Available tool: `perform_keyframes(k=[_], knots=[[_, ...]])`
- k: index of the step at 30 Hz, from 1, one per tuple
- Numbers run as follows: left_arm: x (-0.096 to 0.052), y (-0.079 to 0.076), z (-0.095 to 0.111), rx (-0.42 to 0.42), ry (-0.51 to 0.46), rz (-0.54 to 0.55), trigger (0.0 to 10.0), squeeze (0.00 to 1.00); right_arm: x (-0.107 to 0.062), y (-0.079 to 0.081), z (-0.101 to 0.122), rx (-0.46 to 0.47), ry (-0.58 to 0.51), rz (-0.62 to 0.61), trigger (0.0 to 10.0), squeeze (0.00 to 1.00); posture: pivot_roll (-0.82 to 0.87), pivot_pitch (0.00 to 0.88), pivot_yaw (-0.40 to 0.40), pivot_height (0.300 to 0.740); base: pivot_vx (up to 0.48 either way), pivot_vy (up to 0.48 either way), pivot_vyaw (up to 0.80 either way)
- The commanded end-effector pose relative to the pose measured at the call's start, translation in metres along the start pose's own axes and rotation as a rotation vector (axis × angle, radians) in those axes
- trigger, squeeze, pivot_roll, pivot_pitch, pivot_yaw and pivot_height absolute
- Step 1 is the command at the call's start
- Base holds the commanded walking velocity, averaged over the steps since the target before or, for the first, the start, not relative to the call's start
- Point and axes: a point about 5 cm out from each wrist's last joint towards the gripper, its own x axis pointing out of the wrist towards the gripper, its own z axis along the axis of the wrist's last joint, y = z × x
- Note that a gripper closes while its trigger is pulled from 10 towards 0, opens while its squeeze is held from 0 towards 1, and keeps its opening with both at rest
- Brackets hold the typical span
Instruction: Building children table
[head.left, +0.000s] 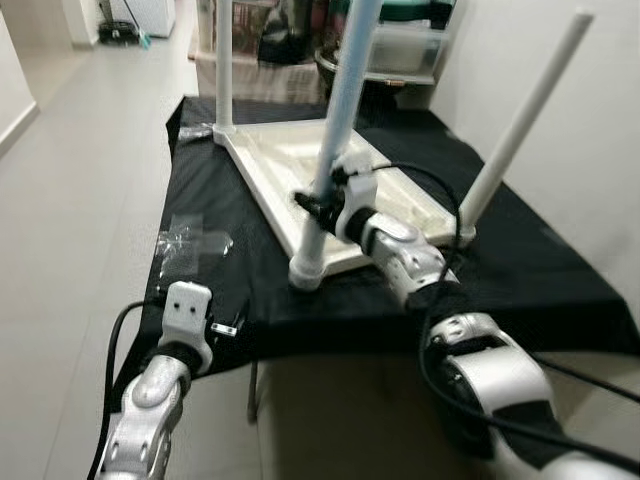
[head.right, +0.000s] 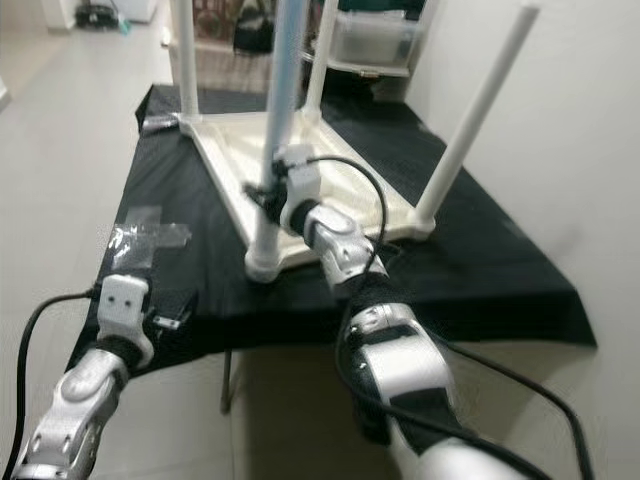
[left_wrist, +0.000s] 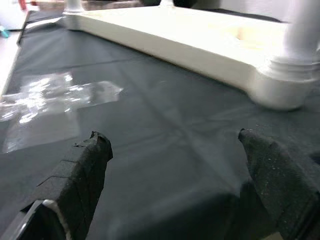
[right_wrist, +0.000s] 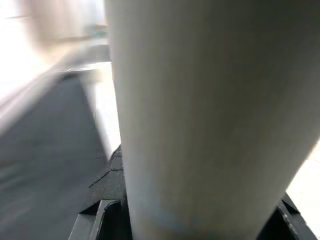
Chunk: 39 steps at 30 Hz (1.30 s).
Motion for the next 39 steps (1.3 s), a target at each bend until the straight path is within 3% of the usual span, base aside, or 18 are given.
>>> perform_keyframes(k=[1, 5, 6, 10, 11, 15, 16, 19, 21, 24, 26, 31, 32, 33, 34, 37, 38, 39], knots=[[0.000, -0.001, 0.000, 0.005, 0.003, -0.004, 10.0, 0.00, -0.006, -0.014, -0.022, -0.028, 0.086, -0.187, 0.0, 0.00, 0.05, 0.000, -0.154, 0.740, 0.000, 0.000, 0.00], [0.003, -0.003, 0.001, 0.000, 0.002, -0.011, 10.0, 0.00, -0.027, 0.009, -0.025, 0.016, 0.063, -0.170, 0.0, 0.00, 0.05, 0.000, -0.147, 0.740, 0.000, 0.000, 0.00], [0.003, -0.003, 0.001, 0.001, 0.002, -0.016, 10.0, 0.00, -0.030, 0.019, -0.022, 0.024, 0.078, -0.079, 10.0, 0.00, 0.05, 0.000, -0.145, 0.740, 0.000, 0.000, 0.00], [0.004, -0.002, 0.001, 0.003, 0.002, -0.017, 10.0, 0.00, -0.028, 0.019, -0.007, 0.109, -0.035, 0.027, 10.0, 0.00, 0.04, 0.000, -0.143, 0.740, 0.000, 0.000, 0.00], [0.004, -0.001, 0.001, 0.003, 0.002, -0.016, 10.0, 0.00, -0.026, 0.015, 0.003, 0.146, -0.076, 0.068, 10.0, 1.00, 0.04, 0.000, -0.144, 0.740, 0.000, 0.000, 0.00], [0.004, -0.001, 0.001, 0.003, 0.001, -0.015, 10.0, 0.00, -0.020, 0.012, 0.020, 0.165, -0.117, 0.153, 10.0, 1.00, 0.04, 0.000, -0.145, 0.740, 0.000, 0.000, 0.00], [0.004, -0.001, 0.001, 0.003, 0.000, -0.015, 10.0, 0.00, -0.017, 0.013, 0.035, 0.157, -0.170, 0.245, 10.0, 0.00, 0.04, 0.000, -0.148, 0.740, 0.000, 0.000, 0.00], [0.004, -0.001, 0.001, 0.004, -0.001, -0.014, 10.0, 0.00, -0.021, 0.012, 0.064, 0.175, -0.275, 0.426, 10.0, 0.00, 0.05, 0.000, -0.149, 0.740, 0.000, 0.000, 0.00], [0.005, 0.000, 0.002, 0.009, -0.004, -0.013, 10.0, 0.00, -0.028, 0.015, 0.077, 0.110, -0.334, 0.687, 10.0, 0.00, 0.06, 0.000, -0.155, 0.740, 0.000, 0.000, 0.00], [0.006, 0.000, 0.002, 0.010, -0.005, -0.013, 10.0, 0.00, -0.030, 0.016, 0.077, 0.074, -0.335, 0.770, 10.0, 0.00, 0.06, 0.000, -0.157, 0.740, 0.000, 0.000, 0.00], [0.007, 0.000, 0.004, 0.014, -0.011, -0.011, 10.0, 0.00, -0.035, 0.029, 0.063, -0.001, -0.296, 0.984, 10.0, 0.00, 0.07, 0.000, -0.167, 0.740, 0.000, 0.000, 0.00], [0.008, 0.001, 0.004, 0.018, -0.016, -0.009, 10.0, 0.00, -0.042, 0.051, 0.037, -0.068, -0.218, 1.198, 10.0, 0.00, 0.09, 0.000, -0.178, 0.740, 0.000, 0.000, 0.00], [0.008, 0.001, 0.005, 0.019, -0.017, -0.007, 10.0, 0.00, -0.044, 0.059, 0.031, -0.068, -0.198, 1.248, 6.5, 0.00, 0.09, 0.000, -0.184, 0.740, 0.000, 0.000, 0.00], [0.008, 0.001, 0.005, 0.019, -0.017, -0.007, 10.0, 0.00, -0.044, 0.059, 0.031, -0.068, -0.198, 1.248, 6.5, 0.00, 0.09, 0.000, -0.184, 0.740, 0.000, 0.000, 0.00], [0.007, 0.001, 0.005, 0.020, -0.019, -0.005, 10.0, 0.00, -0.046, 0.065, 0.027, -0.066, -0.187, 1.281, 3.2, 0.00, 0.09, 0.000, -0.184, 0.740, 0.000, 0.000, 0.00], [0.007, 0.002, 0.005, 0.021, -0.019, -0.003, 10.0, 0.00, -0.048, 0.071, 0.023, -0.069, -0.176, 1.299, 3.2, 0.00, 0.09, 0.000, -0.183, 0.740, 0.000, 0.000, 0.00], [0.006, 0.002, 0.004, 0.021, -0.018, -0.002, 10.0, 0.00, -0.050, 0.078, 0.018, -0.049, -0.161, 1.315, 0.0, 0.00, 0.09, 0.000, -0.180, 0.740, 0.000, 0.000, 0.00], [0.006, 0.002, 0.004, 0.021, -0.018, -0.002, 10.0, 0.00, -0.050, 0.078, 0.018, -0.049, -0.161, 1.315, 0.0, 0.00, 0.09, 0.000, -0.180, 0.740, 0.000, 0.000, 0.00]])
